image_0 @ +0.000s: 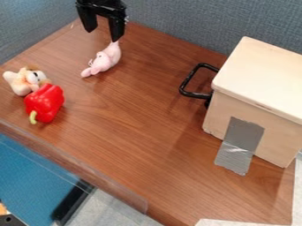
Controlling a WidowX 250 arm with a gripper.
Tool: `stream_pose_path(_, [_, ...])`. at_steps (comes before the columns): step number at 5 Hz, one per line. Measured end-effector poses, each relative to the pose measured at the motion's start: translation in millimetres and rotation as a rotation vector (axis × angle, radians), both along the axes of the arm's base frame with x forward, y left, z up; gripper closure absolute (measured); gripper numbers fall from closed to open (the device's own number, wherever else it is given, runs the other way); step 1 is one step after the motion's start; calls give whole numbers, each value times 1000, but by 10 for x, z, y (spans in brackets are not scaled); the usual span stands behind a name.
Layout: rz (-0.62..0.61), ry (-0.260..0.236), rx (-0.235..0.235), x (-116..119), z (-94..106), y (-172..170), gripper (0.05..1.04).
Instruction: Open the drawer
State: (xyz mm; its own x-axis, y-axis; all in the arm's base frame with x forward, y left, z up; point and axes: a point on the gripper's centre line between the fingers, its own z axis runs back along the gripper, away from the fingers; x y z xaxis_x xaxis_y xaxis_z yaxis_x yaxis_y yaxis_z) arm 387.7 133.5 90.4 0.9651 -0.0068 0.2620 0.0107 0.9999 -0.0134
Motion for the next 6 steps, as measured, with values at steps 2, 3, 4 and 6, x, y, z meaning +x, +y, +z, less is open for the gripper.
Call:
stream_pose_path(2, [-61, 4, -66, 92, -22, -535, 82])
stream_pose_path(3, [-153, -14, -69, 163, 91, -1014, 82])
stream_pose_path(4, [-171, -29, -55, 246, 176, -1251, 82])
stream_pose_path(6, [-198, 88, -54, 223, -271, -1504, 82])
